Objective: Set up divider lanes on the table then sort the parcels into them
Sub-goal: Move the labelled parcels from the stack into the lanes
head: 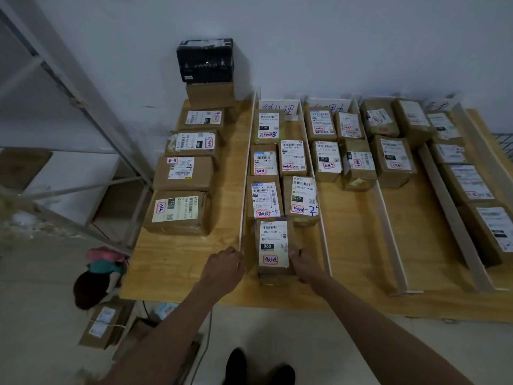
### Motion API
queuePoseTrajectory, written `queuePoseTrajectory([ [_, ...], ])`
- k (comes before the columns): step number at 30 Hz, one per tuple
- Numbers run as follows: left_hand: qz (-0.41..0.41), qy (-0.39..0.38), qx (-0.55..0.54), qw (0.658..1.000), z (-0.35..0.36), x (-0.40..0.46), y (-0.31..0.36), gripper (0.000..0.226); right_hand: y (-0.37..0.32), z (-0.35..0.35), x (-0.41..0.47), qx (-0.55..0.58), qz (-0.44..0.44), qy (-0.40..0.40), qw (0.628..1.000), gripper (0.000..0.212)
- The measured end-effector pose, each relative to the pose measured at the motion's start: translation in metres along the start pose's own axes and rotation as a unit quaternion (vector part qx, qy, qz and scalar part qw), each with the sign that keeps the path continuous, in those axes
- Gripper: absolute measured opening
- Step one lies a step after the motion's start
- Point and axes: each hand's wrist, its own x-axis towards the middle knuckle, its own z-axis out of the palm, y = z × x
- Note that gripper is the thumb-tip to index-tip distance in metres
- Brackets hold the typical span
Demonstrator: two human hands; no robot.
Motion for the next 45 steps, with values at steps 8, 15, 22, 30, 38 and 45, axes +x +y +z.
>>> queuePoseTrajectory([
  [8,-0.019,-0.015,-0.036,0.999,0.001,0.004,-0.006,0.029,-0.007,0.005,0.012,-0.016,0.000,-0.009,1.000,0.040],
  [15,-0.029,-0.023,-0.038,0.999,0.000,0.002,-0.011,0.023,-0.014,0.008,0.021,-0.043,-0.010,0.002,0.999,0.040],
  [22,-0.027,-0.039,-0.023,0.999,-0.002,0.001,-0.016,0.022,-0.022,0.023,0.029,-0.022,-0.016,0.007,1.000,0.040],
  [30,-0.012,-0.020,0.012,1.000,-0.025,0.006,-0.013,0.026,-0.036,0.024,0.011,-0.152,-0.095,0.057,0.982,0.053],
  [38,-0.010,0.040,0.063,0.997,-0.083,0.018,-0.004,0.041,-0.083,0.001,-0.037,-0.316,-0.242,0.195,0.897,0.044],
  [45,0.000,0.125,0.099,0.987,-0.133,0.020,-0.013,0.038,-0.138,-0.015,-0.065,-0.340,-0.309,0.262,0.849,0.046],
])
